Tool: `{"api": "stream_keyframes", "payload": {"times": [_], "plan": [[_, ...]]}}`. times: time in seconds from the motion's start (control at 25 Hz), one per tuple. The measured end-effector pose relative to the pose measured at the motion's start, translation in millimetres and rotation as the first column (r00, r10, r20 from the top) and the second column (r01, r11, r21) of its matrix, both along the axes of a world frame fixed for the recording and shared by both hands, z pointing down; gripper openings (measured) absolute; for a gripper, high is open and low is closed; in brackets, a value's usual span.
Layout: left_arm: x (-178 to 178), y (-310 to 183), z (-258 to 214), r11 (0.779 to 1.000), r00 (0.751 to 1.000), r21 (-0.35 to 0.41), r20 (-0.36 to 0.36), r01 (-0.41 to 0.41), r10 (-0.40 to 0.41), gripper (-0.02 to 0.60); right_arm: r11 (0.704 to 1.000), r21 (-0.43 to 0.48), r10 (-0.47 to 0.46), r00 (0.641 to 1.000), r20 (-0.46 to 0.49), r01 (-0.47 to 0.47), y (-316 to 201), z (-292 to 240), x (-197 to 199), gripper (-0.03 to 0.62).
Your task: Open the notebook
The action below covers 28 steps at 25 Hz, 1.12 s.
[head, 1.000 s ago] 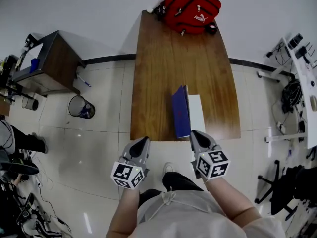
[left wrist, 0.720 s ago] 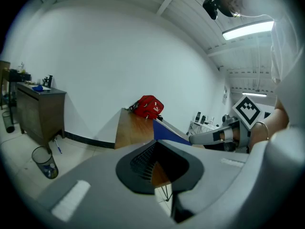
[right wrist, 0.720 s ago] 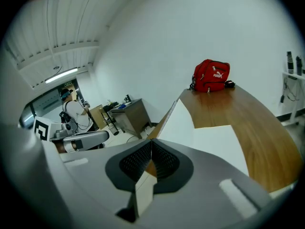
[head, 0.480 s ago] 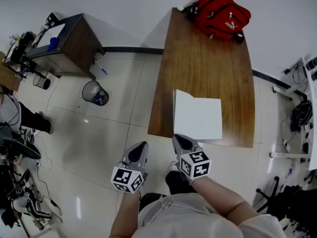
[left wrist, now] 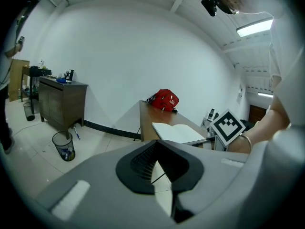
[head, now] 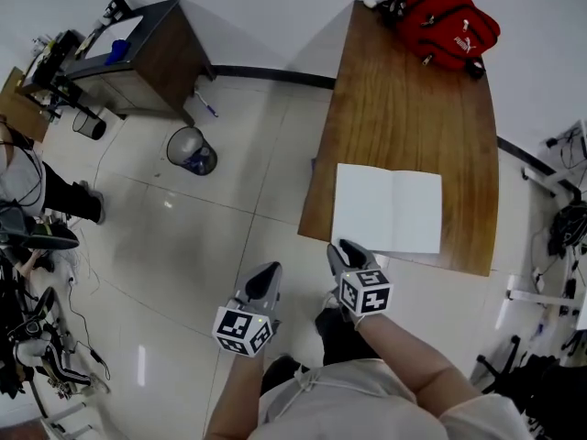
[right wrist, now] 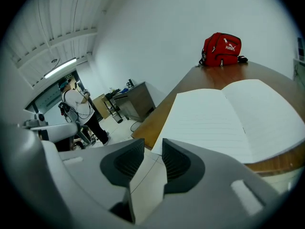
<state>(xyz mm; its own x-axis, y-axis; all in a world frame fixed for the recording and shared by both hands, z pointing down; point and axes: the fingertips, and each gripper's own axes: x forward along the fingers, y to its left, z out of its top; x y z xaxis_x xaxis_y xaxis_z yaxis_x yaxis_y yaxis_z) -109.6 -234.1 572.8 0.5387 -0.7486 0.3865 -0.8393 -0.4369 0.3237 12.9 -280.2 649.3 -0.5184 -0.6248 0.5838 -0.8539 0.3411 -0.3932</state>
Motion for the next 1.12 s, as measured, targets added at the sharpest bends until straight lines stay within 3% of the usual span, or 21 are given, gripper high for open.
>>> {"api": "stream_keyframes", "payload": {"times": [0.16, 0.4, 0.56, 0.72, 0.84, 1.0, 1.12], "plan": [[-11.0, 12.2, -18.6, 0.999, 0.999, 0.054, -0.05, -0.007, 0.01, 0.005, 0.995, 0.085, 0.057, 0.998, 0.015, -0.058, 10.9, -25.9, 6.3, 0.106], [-28.6, 56.3, -86.6, 0.982, 0.995, 0.178, -0.06, -0.062, 0.073, 0.005, 0.959, 0.216, 0.165, 0.982, 0.089, -0.181, 76.2, -118.0, 18.0, 0.106], [-40.0, 100.3, -144.1, 0.95, 0.99, 0.305, -0.098, -0.068, 0.102, 0.005, 0.905, 0.317, 0.246, 0.957, 0.155, -0.284, 135.3, -179.3, 25.6, 0.079], [-51.7, 147.8, -185.6, 0.917, 0.984, 0.39, -0.114, -0.083, 0.138, 0.005, 0.823, 0.487, 0.279, 0.955, 0.099, -0.291, 200.3, -234.5, 27.9, 0.033], [-60.1, 186.8, -208.4, 0.895, 0.978, 0.434, -0.122, -0.1, 0.169, 0.005, 0.777, 0.566, 0.299, 0.953, 0.051, -0.275, 248.0, -259.8, 23.3, 0.01], [-67.0, 237.0, -232.2, 0.857, 0.969, 0.493, -0.1, -0.148, 0.224, 0.005, 0.757, 0.557, 0.348, 0.932, 0.096, -0.34, 303.6, -268.1, 19.0, 0.005], [-73.2, 266.9, -235.5, 0.844, 0.966, 0.508, -0.082, -0.172, 0.246, 0.005, 0.752, 0.551, 0.374, 0.922, 0.095, -0.362, 339.0, -266.7, 14.9, 0.005]]}}
